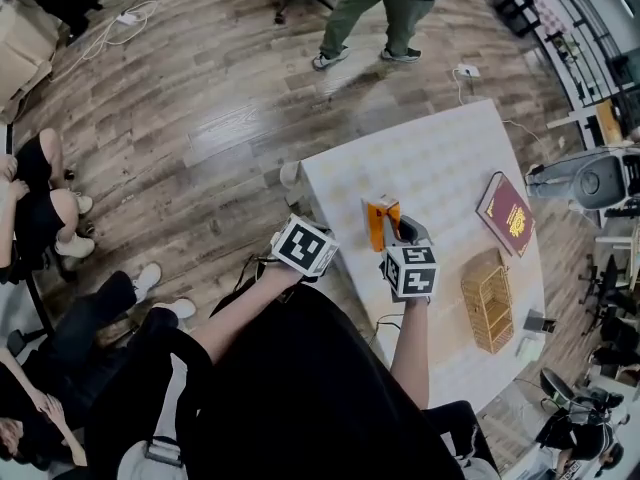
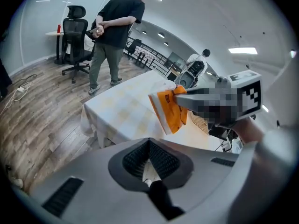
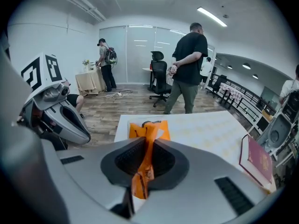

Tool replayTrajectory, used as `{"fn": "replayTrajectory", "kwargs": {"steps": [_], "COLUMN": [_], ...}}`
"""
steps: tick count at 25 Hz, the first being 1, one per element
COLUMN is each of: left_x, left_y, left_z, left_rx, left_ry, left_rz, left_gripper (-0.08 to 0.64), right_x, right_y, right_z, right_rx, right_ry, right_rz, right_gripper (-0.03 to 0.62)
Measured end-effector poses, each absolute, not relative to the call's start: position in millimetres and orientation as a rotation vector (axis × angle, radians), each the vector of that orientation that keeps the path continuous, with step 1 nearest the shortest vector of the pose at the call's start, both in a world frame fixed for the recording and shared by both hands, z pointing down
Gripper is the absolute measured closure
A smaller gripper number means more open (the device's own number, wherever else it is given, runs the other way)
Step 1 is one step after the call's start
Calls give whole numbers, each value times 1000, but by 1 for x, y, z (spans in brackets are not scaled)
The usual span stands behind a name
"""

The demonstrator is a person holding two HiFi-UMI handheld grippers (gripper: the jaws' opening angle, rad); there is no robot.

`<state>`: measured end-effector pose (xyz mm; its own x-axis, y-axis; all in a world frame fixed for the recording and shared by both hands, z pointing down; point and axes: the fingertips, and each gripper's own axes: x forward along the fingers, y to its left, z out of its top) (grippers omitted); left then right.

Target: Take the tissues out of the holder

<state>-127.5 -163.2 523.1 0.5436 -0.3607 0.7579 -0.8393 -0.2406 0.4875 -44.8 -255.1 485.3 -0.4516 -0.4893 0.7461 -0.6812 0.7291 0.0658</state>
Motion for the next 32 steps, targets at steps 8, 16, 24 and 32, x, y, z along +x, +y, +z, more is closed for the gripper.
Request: {"fn": "replayTrajectory", "kwargs": {"steps": [8, 16, 24, 32], "left_x": [-155, -185, -197, -209], "left_y": [-173, -170, -163, -156], "left_z": [527, 533, 538, 543], "left_rx": [1801, 1750, 1706, 1667], "left_ry": [-1021, -1055, -1054, -1098], "left_rz": [582, 540, 508, 494], "left_gripper": [560, 560, 560, 560], "right_x": [-84, -117, -135, -154], "right_y": [-272, -279, -282, -276], "right_z": [498, 509, 522, 541], "right_rx": [806, 744, 694, 612], "right_ry": [-2134, -2122, -2102, -2068], "right_rz": [299, 283, 269, 186], "right_gripper": [558, 558, 558, 557]}}
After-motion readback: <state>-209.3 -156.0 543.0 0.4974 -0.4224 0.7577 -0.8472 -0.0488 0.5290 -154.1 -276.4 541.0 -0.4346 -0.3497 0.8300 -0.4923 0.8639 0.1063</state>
